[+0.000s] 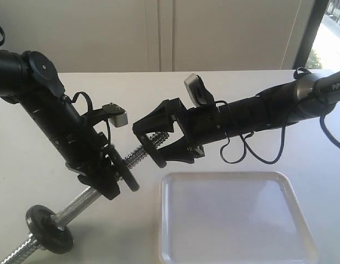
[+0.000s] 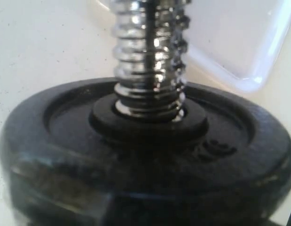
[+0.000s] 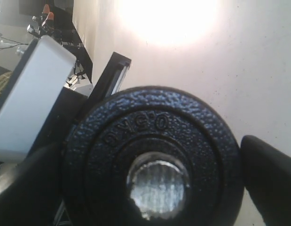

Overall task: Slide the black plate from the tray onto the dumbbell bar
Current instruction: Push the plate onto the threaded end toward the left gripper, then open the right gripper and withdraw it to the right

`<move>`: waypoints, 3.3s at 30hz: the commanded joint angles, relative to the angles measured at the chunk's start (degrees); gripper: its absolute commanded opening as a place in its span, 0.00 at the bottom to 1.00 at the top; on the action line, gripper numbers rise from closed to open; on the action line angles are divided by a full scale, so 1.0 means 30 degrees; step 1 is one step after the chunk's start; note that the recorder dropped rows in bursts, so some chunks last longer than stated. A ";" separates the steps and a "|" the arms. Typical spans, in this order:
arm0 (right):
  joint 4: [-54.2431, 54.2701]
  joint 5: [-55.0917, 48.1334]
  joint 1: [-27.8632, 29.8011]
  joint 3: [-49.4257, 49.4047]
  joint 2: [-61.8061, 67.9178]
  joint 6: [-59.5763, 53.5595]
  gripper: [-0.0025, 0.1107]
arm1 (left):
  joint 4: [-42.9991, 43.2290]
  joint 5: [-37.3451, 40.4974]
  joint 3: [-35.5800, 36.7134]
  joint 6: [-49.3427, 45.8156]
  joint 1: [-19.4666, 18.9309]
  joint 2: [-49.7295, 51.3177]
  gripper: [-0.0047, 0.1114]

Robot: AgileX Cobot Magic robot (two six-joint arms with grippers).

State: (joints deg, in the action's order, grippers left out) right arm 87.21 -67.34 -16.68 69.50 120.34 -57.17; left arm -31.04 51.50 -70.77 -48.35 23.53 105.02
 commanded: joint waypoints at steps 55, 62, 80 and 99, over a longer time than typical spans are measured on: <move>0.1435 -0.0875 -0.0724 -0.0100 -0.0260 -0.1425 0.74 | -0.2641 0.1216 -0.0396 0.0272 0.0000 -0.0971 0.04; 0.0923 -0.0875 -0.0724 -0.0100 -0.0260 0.0224 0.95 | -0.2641 0.1216 -0.0396 0.0272 0.0000 -0.0971 0.04; -0.1221 -0.0875 0.0899 0.0193 -0.0296 0.0306 0.95 | -0.2636 0.1076 -0.0396 0.0495 0.0000 -0.0971 0.04; -0.2160 -0.0875 0.2449 -0.0599 -0.3746 -0.0864 0.02 | -0.2636 0.0954 -0.0396 0.0676 0.0000 -0.0895 0.04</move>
State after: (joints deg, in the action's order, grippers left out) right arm 80.48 -69.15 -10.23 68.72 112.33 -57.84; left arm -31.32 50.12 -70.77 -46.63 23.43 105.02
